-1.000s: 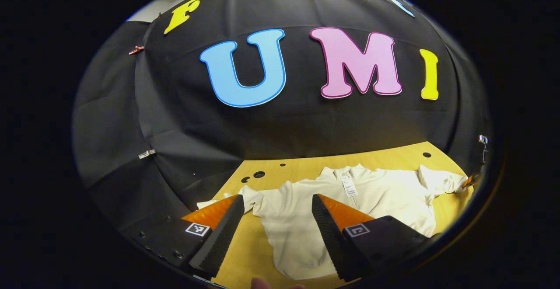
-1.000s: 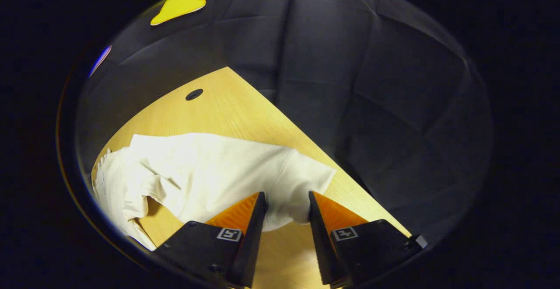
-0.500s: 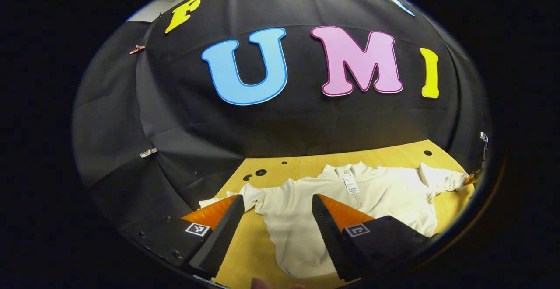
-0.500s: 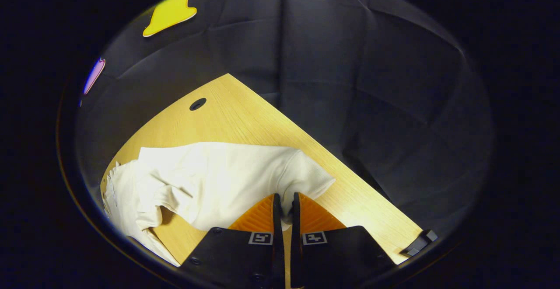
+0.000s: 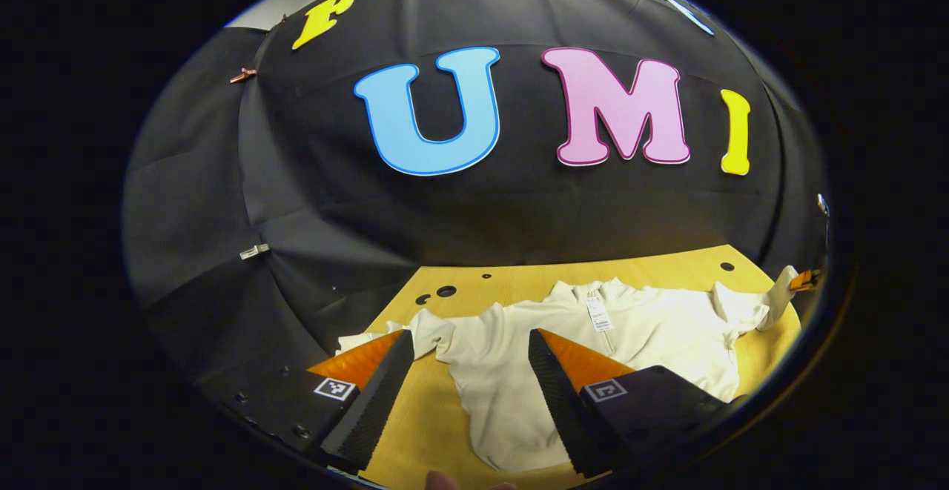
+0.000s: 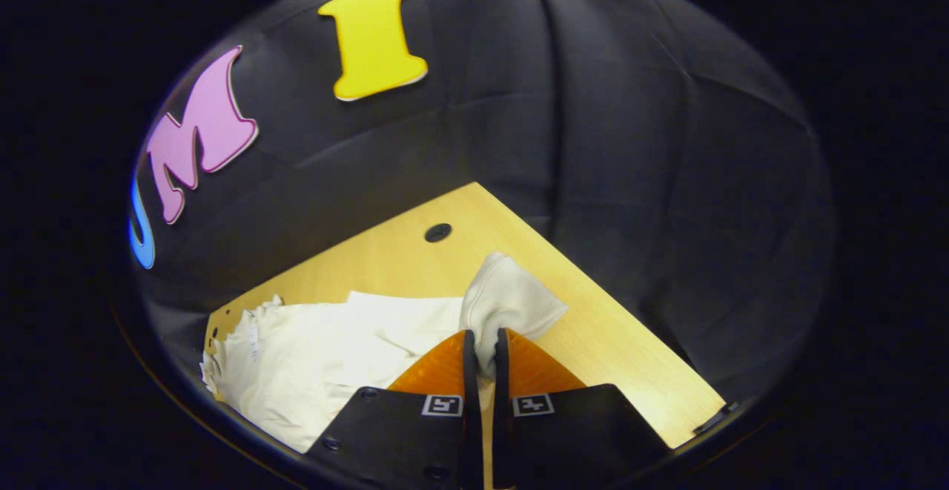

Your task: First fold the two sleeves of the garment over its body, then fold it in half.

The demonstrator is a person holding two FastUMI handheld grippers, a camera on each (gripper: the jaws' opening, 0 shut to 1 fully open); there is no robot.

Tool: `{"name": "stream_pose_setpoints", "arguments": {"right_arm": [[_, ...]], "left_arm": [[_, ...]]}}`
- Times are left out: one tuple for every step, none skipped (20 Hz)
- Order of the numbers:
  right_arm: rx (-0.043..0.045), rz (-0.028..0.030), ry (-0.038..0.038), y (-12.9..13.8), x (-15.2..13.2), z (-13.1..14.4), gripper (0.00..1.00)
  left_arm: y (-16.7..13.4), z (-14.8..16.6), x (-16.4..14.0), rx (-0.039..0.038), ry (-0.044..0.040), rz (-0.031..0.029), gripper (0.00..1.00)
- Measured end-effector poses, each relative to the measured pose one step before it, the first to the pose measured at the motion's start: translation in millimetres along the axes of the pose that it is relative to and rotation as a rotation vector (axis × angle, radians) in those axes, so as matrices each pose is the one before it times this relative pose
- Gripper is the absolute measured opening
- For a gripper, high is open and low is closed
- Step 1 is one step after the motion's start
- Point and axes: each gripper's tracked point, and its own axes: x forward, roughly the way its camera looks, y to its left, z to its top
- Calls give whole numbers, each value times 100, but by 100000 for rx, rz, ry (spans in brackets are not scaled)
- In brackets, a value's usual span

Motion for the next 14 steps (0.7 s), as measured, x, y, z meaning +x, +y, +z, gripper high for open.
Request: {"name": "stream_pose_setpoints", "arguments": {"right_arm": [[-378,3326,-911,2068,-180,666,9],[-202,3522,-801,1986,55,509,9],[-441,3078,-631,1859,15,381,10],[-686,2906,-613,1805,-71,359,9],[-283,3169,-680,1468,-213,286,9],[119,2784,-673,1781,6,339,9],[159,2744,-209,1926,85,61,9],[192,2012,-491,1685,247,43,9],[-313,2278,-408,1818,-180,-56,9],[-426,2070,-257,1858,157,-117,9],[-292,2092,69,1869,180,-211,9],[-292,2324,265,2100,330,-336,9],[-510,2278,218,1668,97,-516,9],[-1109,1836,195,1618,170,-463,9]], "left_arm": [[292,-137,31,-536,-108,176,96],[406,25,-63,-576,-104,343,96],[413,-87,-27,-720,-125,215,96],[515,-33,-79,-750,-117,518,96],[475,-136,-15,-757,-105,404,96],[504,-30,-61,-633,-125,404,96],[663,-176,-1,-451,1,750,96],[604,-50,73,-532,-151,746,96],[705,-141,3,-646,-96,678,96],[731,-94,65,-703,138,784,96],[671,-214,-32,-907,130,663,96],[608,-21,22,-924,26,477,96],[578,-291,72,-880,121,728,96],[549,-156,110,-979,199,555,96]]}}
